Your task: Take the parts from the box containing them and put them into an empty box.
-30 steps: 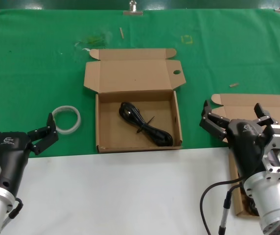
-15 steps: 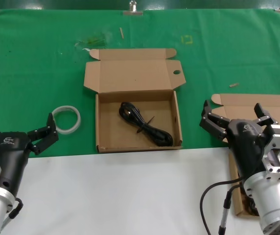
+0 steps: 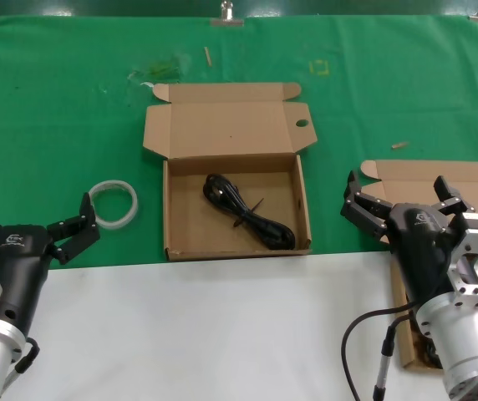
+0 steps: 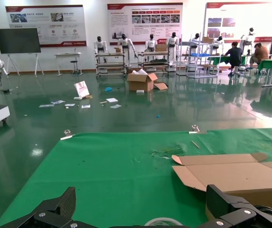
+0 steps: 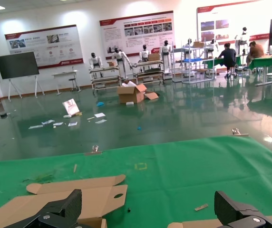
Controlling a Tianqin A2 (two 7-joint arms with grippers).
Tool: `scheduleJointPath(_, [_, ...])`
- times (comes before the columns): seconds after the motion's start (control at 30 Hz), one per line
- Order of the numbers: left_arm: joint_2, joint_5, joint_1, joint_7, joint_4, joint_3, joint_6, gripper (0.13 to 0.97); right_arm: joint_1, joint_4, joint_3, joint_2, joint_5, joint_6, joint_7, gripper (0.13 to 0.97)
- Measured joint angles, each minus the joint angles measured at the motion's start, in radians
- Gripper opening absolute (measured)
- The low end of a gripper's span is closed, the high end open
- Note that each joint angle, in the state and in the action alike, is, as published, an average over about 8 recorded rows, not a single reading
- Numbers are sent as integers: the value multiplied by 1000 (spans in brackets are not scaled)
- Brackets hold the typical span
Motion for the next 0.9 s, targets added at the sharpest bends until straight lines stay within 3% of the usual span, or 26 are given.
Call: scheduleJointPath(0.9, [0, 0, 0, -1, 0, 0, 0, 966, 0, 0, 0, 0, 0, 0, 0, 966])
